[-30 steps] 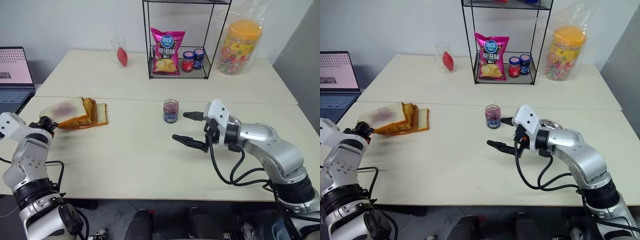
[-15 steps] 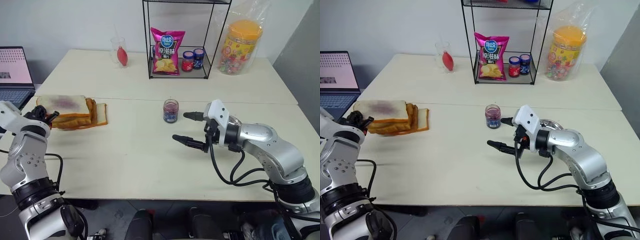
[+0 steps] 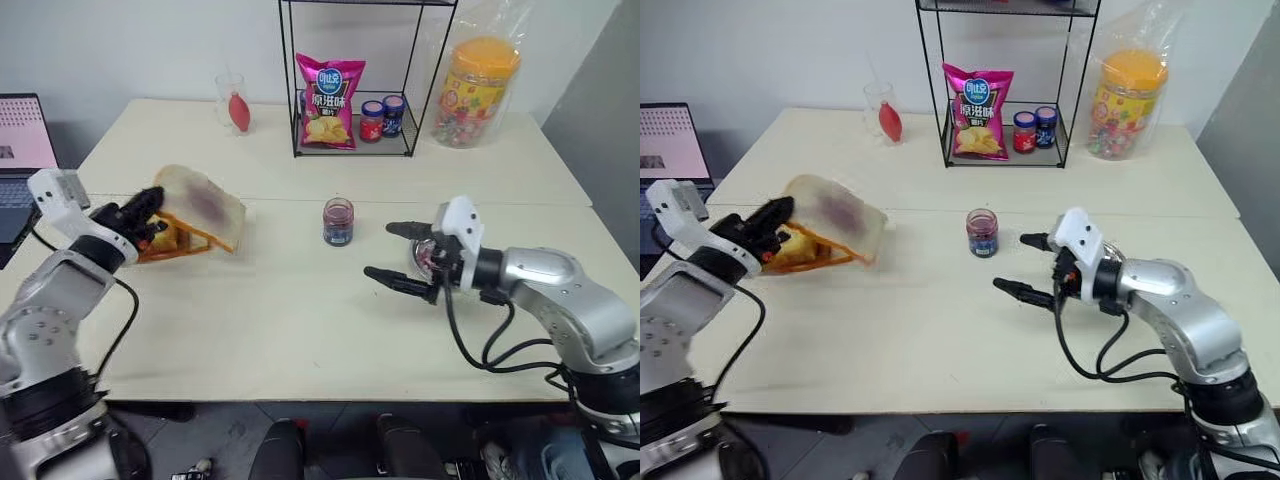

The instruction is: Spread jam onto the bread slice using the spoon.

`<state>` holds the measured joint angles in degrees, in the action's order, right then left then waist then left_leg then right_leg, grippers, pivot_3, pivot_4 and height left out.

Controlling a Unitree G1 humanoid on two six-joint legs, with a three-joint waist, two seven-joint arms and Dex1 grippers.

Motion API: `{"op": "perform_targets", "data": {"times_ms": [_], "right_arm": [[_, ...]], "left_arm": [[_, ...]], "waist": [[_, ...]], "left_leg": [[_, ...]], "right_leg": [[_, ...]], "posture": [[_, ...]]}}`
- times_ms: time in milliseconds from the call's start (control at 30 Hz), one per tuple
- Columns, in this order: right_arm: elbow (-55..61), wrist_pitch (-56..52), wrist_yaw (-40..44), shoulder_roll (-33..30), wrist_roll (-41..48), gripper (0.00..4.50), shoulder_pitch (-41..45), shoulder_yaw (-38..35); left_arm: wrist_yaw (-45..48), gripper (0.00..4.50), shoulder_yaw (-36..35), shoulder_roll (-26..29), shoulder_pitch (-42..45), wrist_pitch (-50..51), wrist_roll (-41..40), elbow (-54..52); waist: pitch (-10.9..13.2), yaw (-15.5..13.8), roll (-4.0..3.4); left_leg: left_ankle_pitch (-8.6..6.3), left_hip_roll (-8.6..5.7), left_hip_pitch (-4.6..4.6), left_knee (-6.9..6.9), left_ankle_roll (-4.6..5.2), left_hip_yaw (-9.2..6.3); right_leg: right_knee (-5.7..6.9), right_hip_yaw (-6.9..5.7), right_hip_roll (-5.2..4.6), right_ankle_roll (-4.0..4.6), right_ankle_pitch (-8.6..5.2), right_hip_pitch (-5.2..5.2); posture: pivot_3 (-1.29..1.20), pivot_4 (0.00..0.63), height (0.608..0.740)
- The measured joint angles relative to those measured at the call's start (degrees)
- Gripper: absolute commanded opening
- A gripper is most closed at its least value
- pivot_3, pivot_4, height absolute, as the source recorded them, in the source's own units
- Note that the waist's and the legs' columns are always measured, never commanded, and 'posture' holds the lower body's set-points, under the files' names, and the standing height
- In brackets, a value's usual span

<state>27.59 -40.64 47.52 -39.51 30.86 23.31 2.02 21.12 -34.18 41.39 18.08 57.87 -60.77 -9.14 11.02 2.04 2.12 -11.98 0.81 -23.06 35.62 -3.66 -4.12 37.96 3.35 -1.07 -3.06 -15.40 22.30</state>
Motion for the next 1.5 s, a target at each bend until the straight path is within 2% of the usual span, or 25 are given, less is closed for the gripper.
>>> {"op": "perform_targets", "data": {"times_ms": [100,267,367,467,667,800,867,967,1033,1367,1500], "right_arm": [[2.46,-0.69,4.86,-4.18,5.15,4.50,-3.59,-4.09],[6.71,-3.69,7.81,-9.28,10.46,4.50,-9.90,-7.64],[8.77,-4.77,7.03,-9.56,11.72,4.50,-11.68,-8.23],[10.78,-5.34,5.18,-9.46,13.16,4.50,-13.23,-8.85],[13.41,-5.69,2.81,-9.52,13.32,4.50,-15.89,-9.69],[14.20,-5.42,2.38,-10.00,13.16,4.50,-17.97,-9.75],[14.51,-5.09,2.18,-10.04,13.13,4.50,-18.55,-9.87],[14.99,-4.72,1.92,-10.07,13.09,4.50,-19.80,-9.82],[15.09,-4.69,1.47,-10.07,13.08,4.50,-20.13,-9.76],[15.69,-3.86,0.11,-10.07,12.93,4.50,-20.58,-9.73],[15.69,-3.62,-0.11,-10.09,12.85,4.50,-20.56,-9.63]], "left_arm": [[9.81,0.06,4.59,5.18,-1.39,6.98,-4.77,-1.77],[19.75,0.06,13.24,7.01,-0.38,11.56,-6.74,-1.97],[24.84,0.06,18.20,8.54,2.41,11.59,-5.85,-2.13],[29.59,0.06,25.37,8.95,4.80,7.73,0.33,-1.45],[37.37,0.06,38.78,5.36,12.03,-4.07,15.15,8.29],[43.37,0.06,49.31,-1.14,18.55,-21.98,30.80,20.61],[45.19,0.06,51.17,-4.00,21.06,-27.20,34.88,26.15],[47.63,0.06,52.14,-6.37,24.64,-33.67,39.66,32.38],[48.73,0.06,52.17,-7.53,25.67,-36.86,42.13,35.25],[48.77,0.06,51.23,-11.78,27.18,-44.21,48.15,43.09],[46.65,0.84,50.21,-13.18,27.70,-47.10,49.78,44.91]], "waist": [[0.12,-0.42,-0.06],[0.16,-0.36,-0.09],[0.18,-0.19,-0.10],[0.20,-0.28,-0.14],[0.21,-0.43,-0.13],[0.21,-0.80,-0.12],[0.21,-0.71,-0.12],[0.21,-0.42,-0.12],[0.21,-0.29,-0.12],[0.21,-0.38,-0.12],[0.21,-0.38,-0.12]], "left_leg": [[0.00,0.00,0.01,0.01,0.00,-0.03],[0.00,0.03,0.02,0.03,0.00,-0.01],[0.00,0.03,0.02,0.03,0.00,0.04],[0.00,0.01,0.03,-0.01,0.00,0.10],[0.00,-0.02,-0.04,-0.03,0.00,0.13],[0.00,-0.04,-0.22,0.06,0.01,0.13],[-0.01,-0.03,-0.44,0.13,0.03,0.11],[-0.01,-0.03,-0.95,0.23,0.03,0.12],[0.00,-0.04,-0.97,0.23,0.03,0.13],[0.01,-0.04,-1.00,0.41,0.05,0.11],[0.02,-0.05,-1.00,0.44,0.06,0.11]], "right_leg": [[0.00,-0.05,-0.01,0.30,-0.18,-0.01],[0.02,-0.03,-0.01,0.39,-0.23,0.00],[0.02,0.02,0.00,0.39,-0.23,0.01],[-0.01,0.09,-0.01,0.38,-0.23,0.02],[-0.12,0.10,-0.01,0.35,-0.21,0.04],[-0.22,0.09,-0.01,0.28,-0.17,0.08],[-0.21,0.09,0.00,-0.07,0.03,0.28],[-0.01,0.13,0.02,-0.15,0.09,0.85],[0.04,0.14,0.02,-0.15,0.09,0.90],[0.07,0.15,0.03,-0.32,0.19,0.87],[0.12,0.16,0.04,-0.35,0.21,0.87]], "posture": [[0.00,0.150,0.740],[0.00,0.150,0.740],[0.00,0.150,0.740],[0.00,0.150,0.740],[0.00,0.150,0.740],[0.00,0.150,0.740],[0.00,0.150,0.740],[0.00,0.150,0.740],[0.00,0.150,0.740],[0.00,0.150,0.740],[0.00,0.150,0.740]]}}
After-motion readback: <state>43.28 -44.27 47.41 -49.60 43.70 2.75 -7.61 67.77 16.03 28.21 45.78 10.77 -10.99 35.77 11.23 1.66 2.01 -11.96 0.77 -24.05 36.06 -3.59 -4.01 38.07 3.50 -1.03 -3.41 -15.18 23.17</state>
